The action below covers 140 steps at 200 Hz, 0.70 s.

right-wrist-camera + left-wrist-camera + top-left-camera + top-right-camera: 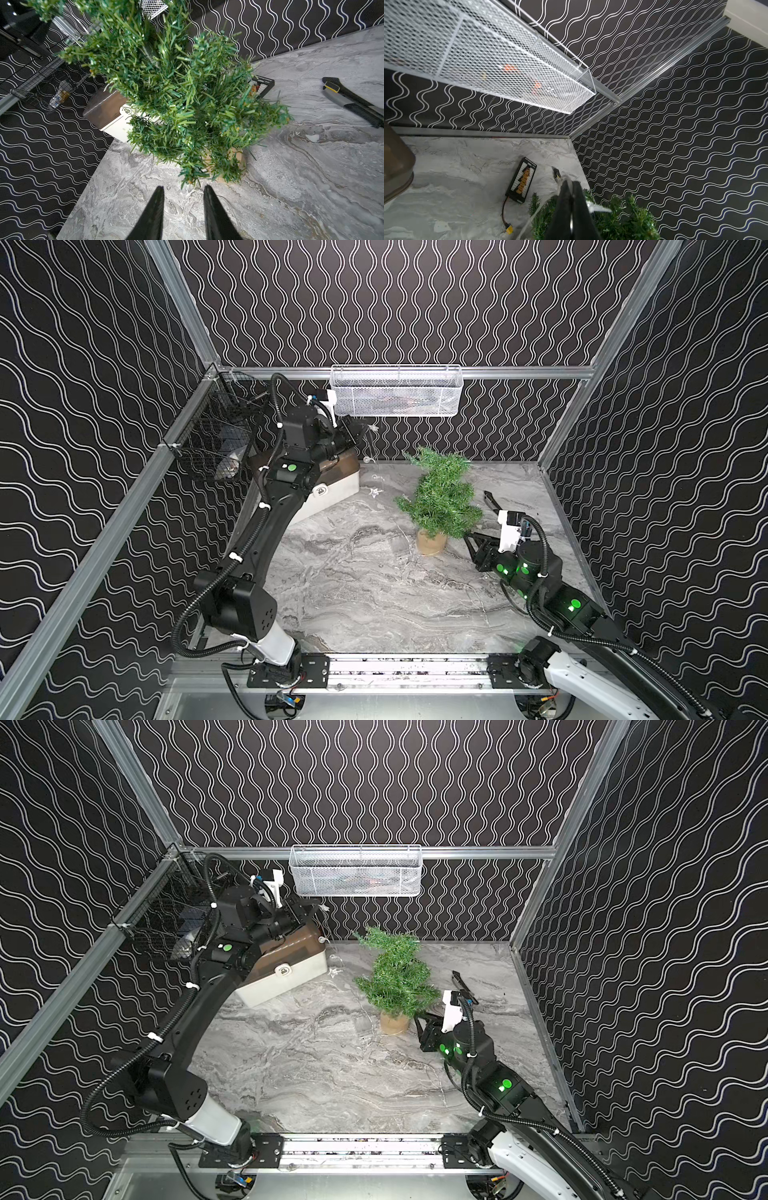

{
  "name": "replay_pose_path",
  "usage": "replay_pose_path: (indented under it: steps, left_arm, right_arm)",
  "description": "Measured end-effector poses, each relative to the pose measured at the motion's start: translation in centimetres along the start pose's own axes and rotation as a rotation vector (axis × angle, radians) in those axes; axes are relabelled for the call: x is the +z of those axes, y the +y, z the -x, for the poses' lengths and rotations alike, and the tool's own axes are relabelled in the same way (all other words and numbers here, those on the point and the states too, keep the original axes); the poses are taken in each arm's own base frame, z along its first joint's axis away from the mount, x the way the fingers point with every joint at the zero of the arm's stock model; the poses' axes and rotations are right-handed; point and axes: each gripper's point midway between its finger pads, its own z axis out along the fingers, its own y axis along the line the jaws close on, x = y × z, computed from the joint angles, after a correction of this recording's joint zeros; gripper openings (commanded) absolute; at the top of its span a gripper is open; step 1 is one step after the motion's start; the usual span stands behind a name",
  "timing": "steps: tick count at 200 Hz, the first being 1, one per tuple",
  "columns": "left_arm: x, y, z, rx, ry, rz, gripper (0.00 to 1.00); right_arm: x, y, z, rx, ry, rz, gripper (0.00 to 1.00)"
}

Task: Remove string lights from the small christmas tree
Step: Remove the light string from the Christmas tree.

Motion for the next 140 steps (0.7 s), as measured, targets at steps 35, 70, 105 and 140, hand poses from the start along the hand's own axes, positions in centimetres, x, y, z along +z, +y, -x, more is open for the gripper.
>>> replay_pose_path:
  steps: [35,70,105,140]
  left_arm:
    - [-0.6,1.6,-1.8,0.001,0.033,0.047,0.0]
    - [-3.3,2.6,-3.1,0.057,0.043,0.143,0.0]
    - [-6.4,4.5,-4.5,0.126,0.062,0.28,0.0]
    - [-8.0,8.8,-8.4,0.103,0.149,0.423,0.0]
  right_arm:
    - [0.2,0.0,-0.1,-0.004,0.008,-0.005,0.33]
    - [0.4,-0.2,-0.3,-0.007,0.02,-0.013,0.33]
    - [0.7,-0.7,-2.6,-0.008,0.095,-0.007,0.33]
    - [0.7,-1.3,-4.8,0.028,0.152,-0.005,0.34]
